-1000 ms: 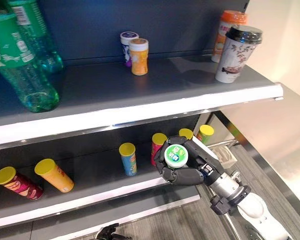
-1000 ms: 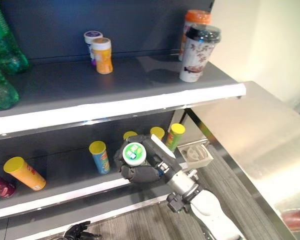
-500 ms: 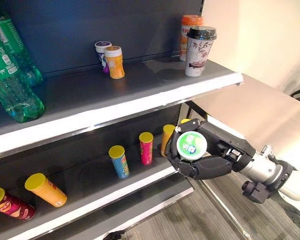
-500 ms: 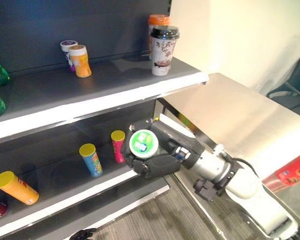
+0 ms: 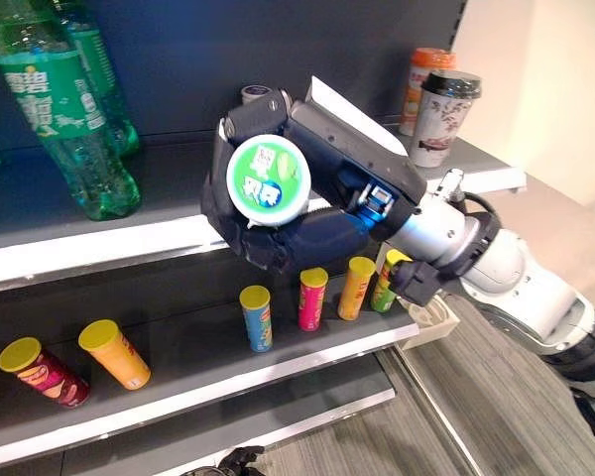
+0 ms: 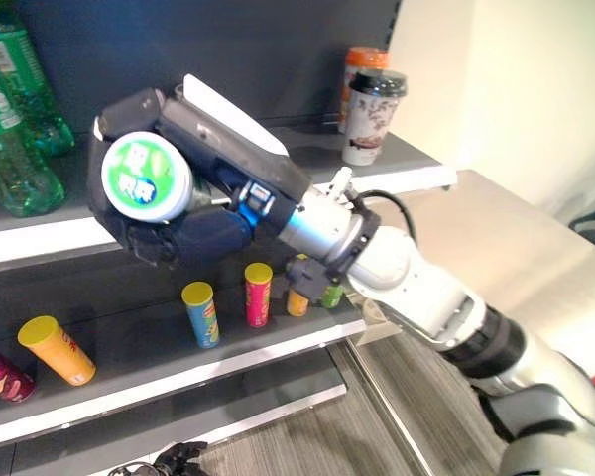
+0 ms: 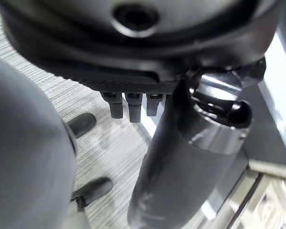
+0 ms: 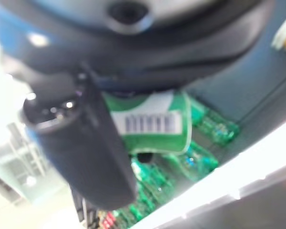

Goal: Put the goods on the table back onto the shelves and tidy them up.

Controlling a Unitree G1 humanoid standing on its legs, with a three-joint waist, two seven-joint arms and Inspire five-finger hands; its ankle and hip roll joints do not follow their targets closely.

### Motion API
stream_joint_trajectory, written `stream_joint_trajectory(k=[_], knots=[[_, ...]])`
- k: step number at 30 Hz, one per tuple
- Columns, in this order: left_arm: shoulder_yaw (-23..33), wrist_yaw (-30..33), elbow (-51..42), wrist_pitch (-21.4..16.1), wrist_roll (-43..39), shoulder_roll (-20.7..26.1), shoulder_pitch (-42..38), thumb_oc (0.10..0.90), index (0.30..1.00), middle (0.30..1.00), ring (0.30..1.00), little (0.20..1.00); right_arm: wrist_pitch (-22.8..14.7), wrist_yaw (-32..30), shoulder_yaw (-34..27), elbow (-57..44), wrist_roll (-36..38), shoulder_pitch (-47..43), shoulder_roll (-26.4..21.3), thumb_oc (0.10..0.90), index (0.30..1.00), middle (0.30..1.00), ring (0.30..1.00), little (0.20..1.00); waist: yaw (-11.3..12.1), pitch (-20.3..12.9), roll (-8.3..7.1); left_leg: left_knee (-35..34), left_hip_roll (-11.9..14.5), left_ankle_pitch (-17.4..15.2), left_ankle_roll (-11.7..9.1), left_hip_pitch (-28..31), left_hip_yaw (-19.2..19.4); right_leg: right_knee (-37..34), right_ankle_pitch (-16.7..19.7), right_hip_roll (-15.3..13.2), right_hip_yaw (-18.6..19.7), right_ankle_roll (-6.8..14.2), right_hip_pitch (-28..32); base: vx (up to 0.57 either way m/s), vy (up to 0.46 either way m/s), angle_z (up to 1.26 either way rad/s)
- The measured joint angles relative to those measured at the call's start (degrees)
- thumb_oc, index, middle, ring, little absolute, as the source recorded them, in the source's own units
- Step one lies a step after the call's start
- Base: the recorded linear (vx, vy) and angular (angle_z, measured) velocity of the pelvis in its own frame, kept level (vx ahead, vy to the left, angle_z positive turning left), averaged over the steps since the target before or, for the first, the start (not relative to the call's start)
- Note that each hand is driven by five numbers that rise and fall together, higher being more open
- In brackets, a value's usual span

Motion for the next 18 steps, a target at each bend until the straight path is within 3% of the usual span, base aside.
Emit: stream_joint_trajectory(k=[5,11,18], knots=[[1.67,0.95,0.26,1.25,-3.3,1.14,0.04,0.8,0.9,0.9,0.9,0.9,2.21,-5.23,1.99,14.21,0.05,-5.52,8.43,0.4,0.3,0.3,0.3,0.3,1.1,0.07,0.13,-0.03,-0.02,0.37,-0.01,-0.19,-1.03,-0.01,-0.01,0.06,-0.71,0.02,0.19,-0.01,-0.016,0.1],[1.66,0.88,-0.65,2.16,-4.45,1.64,0.23,0.8,0.9,0.9,0.9,0.9,6.78,-6.06,7.45,15.83,3.02,-3.84,8.39,0.4,0.3,0.3,0.3,0.3,1.93,0.16,0.26,-0.01,-0.08,0.63,0.1,-0.34,-1.76,-0.01,-0.02,0.04,-1.68,0.02,0.33,0.0,-0.008,0.05],[1.39,0.83,-0.75,2.99,-4.32,1.73,-0.07,0.8,0.9,0.9,0.9,0.9,8.58,-5.92,9.53,17.34,7.88,-5.06,7.26,0.4,0.3,0.3,0.3,0.3,1.96,0.29,0.45,-0.03,0.0,0.75,0.02,-0.19,-2.13,-0.02,-0.07,0.12,-1.91,0.1,0.63,0.0,-0.009,0.02]])
